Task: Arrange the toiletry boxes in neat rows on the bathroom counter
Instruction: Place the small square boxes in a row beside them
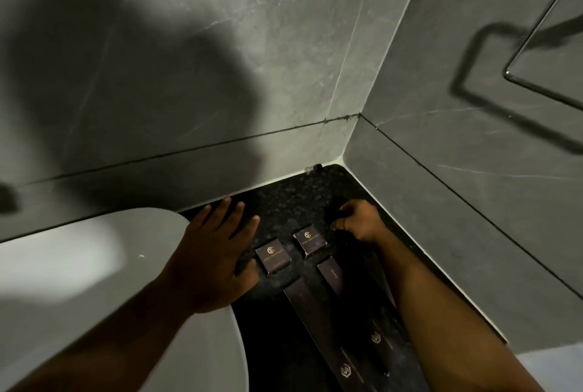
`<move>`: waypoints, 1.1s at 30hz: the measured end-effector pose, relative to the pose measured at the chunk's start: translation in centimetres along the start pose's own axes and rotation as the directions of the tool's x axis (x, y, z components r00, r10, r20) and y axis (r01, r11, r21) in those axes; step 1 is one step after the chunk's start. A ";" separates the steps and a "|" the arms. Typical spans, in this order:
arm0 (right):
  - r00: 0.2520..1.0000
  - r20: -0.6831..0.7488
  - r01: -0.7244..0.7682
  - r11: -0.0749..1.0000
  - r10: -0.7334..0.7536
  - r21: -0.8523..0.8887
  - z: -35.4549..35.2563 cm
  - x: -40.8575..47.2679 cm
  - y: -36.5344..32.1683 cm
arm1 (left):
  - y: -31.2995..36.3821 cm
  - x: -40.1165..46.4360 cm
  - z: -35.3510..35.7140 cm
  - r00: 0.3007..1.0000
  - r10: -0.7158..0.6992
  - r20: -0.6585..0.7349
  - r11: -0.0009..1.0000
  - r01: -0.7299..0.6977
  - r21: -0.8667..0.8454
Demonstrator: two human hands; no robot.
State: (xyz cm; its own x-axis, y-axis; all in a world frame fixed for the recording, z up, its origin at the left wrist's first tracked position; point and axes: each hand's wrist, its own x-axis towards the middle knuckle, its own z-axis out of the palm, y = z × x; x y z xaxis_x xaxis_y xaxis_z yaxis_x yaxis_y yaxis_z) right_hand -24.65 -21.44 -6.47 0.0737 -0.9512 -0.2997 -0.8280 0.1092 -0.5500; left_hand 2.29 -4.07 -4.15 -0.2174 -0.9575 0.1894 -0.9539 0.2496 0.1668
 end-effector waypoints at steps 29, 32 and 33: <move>0.922 0.201 0.385 0.719 -0.332 -0.578 -0.7 12.5 -6.8 | -0.5 -0.1 0.5 1.000 0.024 0.021 0.999 -0.024 0.023; 0.912 0.227 0.406 0.672 -0.341 -0.619 -0.4 13.7 -6.1 | -0.4 -0.1 0.3 0.999 0.021 0.024 1.000 -0.021 0.019; 0.909 0.235 0.413 0.675 -0.343 -0.612 -0.4 13.9 -5.7 | -0.4 -0.1 0.3 0.999 0.021 0.025 1.000 -0.022 0.016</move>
State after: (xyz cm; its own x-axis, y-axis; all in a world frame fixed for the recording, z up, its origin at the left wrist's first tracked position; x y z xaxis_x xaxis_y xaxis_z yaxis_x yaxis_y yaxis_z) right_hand -19.17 -35.40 -7.17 0.4820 -0.8344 -0.2674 -0.8682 -0.4958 -0.0178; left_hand 2.66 -4.16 -4.48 -0.2428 -0.9553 0.1688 -0.9521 0.2680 0.1470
